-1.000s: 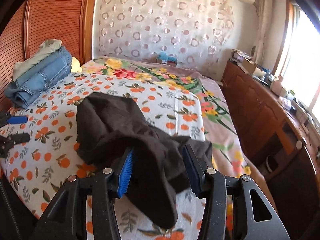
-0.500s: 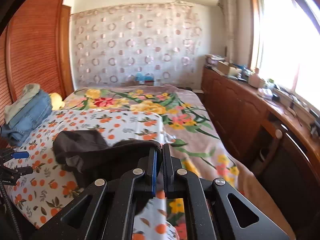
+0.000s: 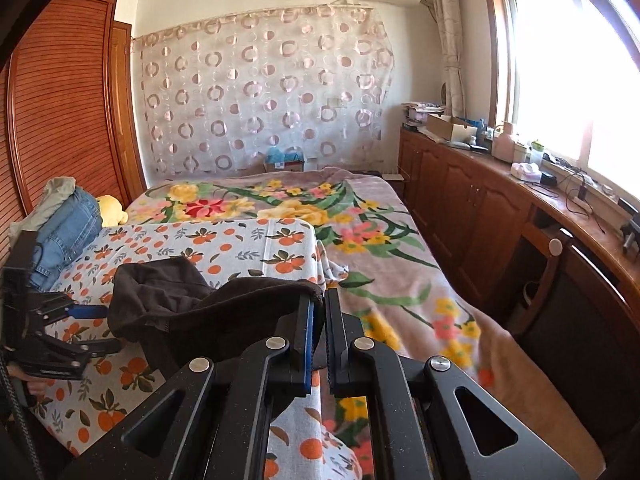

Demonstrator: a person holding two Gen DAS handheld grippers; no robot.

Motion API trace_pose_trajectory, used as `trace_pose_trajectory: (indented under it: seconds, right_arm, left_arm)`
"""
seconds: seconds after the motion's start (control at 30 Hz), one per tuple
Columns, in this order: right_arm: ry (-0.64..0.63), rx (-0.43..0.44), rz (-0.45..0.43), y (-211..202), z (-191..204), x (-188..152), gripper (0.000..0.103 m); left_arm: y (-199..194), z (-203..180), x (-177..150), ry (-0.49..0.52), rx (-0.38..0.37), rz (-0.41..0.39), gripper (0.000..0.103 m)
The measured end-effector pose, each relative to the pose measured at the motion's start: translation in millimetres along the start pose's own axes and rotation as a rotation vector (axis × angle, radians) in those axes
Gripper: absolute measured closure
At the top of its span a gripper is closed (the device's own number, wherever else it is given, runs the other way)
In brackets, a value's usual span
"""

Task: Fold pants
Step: 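Grasp a second edge of the pants with the left tool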

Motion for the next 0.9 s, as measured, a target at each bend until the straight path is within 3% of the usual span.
trace_pose_trajectory:
  seconds: [0.17,0.23,0.43,0.9]
  right_arm:
    - [-0.009,0.012,-0.017,-6.3,-0.6,-0.9,0.098]
    - [-0.011,0.018,-0.028,-11.2,-0.5,-0.4,0.098]
    - [-0.010,0.045,-0.085,-32.2,3.0,17.0,0.098]
    - [-0.060,0.173,-0.286,-116.4,31.4,94.2,0.098]
  left_arm:
    - [-7.5,10.7,5.9,-0.052,-0.017,-0.040,0.089]
    - [-24.3,12.3,10.2,-0.059,-0.014,-0.083,0.096]
    - [-92.6,22.3,33.3,-0.042,0.022,-0.198,0.098]
    - [-271.1,47.6,85.3,0.006,0.136,-0.460,0.099]
Point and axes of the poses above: each gripper's, at about its wrist camera, not at the fingertips, and y roughly the way its jaws point, z to its left, x to its top, the point moved 8 cm from there along y, roughly the way its jaws point, and after that the axes turned 8 degrees about -x, right-handed, at the moved point
